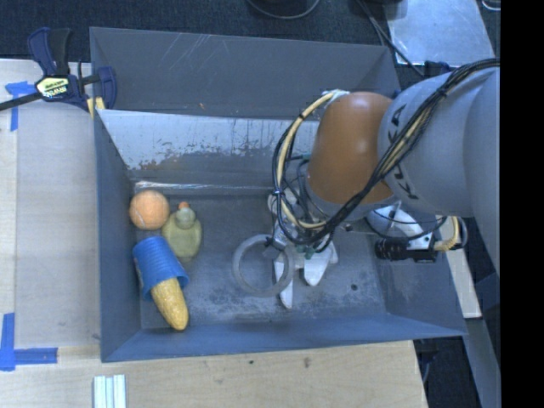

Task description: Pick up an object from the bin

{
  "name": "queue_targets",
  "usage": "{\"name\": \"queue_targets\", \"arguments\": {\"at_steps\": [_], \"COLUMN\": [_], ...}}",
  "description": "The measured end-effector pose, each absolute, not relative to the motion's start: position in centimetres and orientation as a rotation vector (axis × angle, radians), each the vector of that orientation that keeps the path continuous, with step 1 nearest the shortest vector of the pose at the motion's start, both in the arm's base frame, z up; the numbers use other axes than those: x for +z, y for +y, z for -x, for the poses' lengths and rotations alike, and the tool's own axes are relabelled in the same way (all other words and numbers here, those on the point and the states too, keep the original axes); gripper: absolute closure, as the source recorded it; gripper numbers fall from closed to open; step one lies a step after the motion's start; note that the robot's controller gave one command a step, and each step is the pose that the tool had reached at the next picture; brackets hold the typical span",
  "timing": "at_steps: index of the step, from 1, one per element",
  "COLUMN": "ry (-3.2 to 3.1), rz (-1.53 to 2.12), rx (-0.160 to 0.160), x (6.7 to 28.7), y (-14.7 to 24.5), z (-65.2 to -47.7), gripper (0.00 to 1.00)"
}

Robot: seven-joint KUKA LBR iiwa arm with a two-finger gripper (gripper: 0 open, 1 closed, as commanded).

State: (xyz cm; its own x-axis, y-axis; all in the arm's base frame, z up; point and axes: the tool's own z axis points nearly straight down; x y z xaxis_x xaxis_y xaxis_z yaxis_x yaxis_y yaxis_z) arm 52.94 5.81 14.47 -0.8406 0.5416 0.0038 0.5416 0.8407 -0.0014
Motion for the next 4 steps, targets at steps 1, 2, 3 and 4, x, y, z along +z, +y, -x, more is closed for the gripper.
{"name": "queue_targets", "arguments": {"at_steps": [1,2,3,4], "ry": [-3.044,-2.803,-2.803,-2.772], "rz": [0.787,1.412,1.412,1.472], "rx": [0.004,0.003,0.003,0.004], "x": [11.3,10.5,10.5,11.1], "y": [4.5,3.1,3.1,3.5], "z": [-55.0,-57.7,-57.7,-56.4], "gripper": [1.0,1.0,1.0,1.0]}}
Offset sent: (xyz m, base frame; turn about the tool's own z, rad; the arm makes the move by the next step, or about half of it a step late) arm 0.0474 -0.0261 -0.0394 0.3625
